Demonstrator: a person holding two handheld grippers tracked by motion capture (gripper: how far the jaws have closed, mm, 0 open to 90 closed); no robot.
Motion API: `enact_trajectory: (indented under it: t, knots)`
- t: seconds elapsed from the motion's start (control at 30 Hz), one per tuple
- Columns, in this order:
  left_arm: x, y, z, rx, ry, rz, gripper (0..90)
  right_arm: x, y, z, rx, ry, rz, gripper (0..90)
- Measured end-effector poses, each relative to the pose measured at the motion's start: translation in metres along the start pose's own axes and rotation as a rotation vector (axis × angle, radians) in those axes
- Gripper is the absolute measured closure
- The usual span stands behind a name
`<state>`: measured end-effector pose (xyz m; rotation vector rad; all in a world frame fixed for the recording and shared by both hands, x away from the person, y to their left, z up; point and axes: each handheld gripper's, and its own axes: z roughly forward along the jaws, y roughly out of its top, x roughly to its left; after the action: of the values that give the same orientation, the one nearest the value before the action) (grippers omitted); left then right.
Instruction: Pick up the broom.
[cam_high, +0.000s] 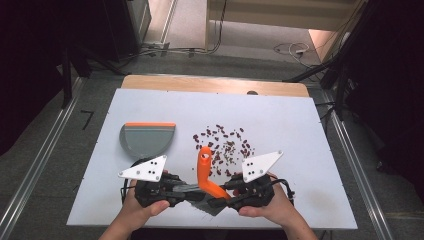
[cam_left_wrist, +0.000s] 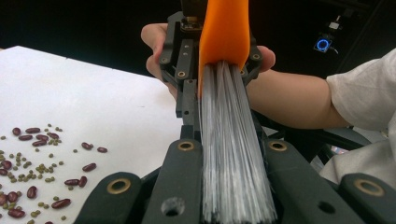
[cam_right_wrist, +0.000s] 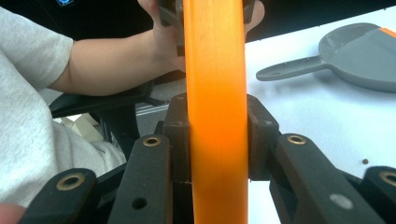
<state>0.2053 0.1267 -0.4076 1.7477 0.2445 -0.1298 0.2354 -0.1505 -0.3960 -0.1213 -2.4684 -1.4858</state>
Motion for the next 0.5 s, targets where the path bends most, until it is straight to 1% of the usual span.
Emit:
enact_trajectory:
  t: [0.2, 0.23, 0.27, 0.33, 0.37, 0.4, 0.43, 0.47, 0.5]
  knots:
    - [0.0012, -0.0009, -0.0009, -0.001, -0.008, -0.008, 84.2, 0.0004, 0.0005, 0.0008, 0.002, -0.001, -0.004, 67.8]
    - [0.0015, -0.0011, -0.0010, 0.000, -0.013, -0.007, 83.7, 0.0010, 0.0009, 0.0009, 0.010, 0.000, -0.007, 68.1]
    - [0.0018, -0.0017, -0.0004, -0.002, -0.033, -0.017, 83.0, 0.0019, 0.0012, 0.0008, 0.017, 0.002, -0.013, 68.2]
    - [0.0016, -0.0019, -0.0005, -0.008, -0.028, -0.019, 82.2, 0.0026, 0.0019, 0.0003, 0.023, 0.006, -0.007, 68.3]
    - [0.0018, -0.0020, -0.0007, -0.018, -0.028, -0.026, 81.5, 0.0031, 0.0027, -0.0003, 0.020, -0.005, -0.012, 68.4]
    - [0.0025, -0.0021, -0.0011, -0.028, -0.033, -0.033, 78.6, 0.0040, 0.0036, -0.0010, 0.015, -0.014, -0.006, 68.4]
    - [0.0029, -0.0023, -0.0016, -0.041, -0.031, -0.042, 78.6, 0.0049, 0.0046, -0.0015, 0.013, -0.021, -0.007, 68.5]
    - [0.0032, -0.0022, -0.0024, -0.047, -0.018, -0.043, 69.2, 0.0049, 0.0060, -0.0019, 0.010, -0.028, 0.002, 68.5]
    - [0.0030, -0.0020, -0.0028, -0.050, 0.003, -0.046, 69.2, 0.0049, 0.0060, -0.0019, 0.010, -0.028, 0.002, 68.5]
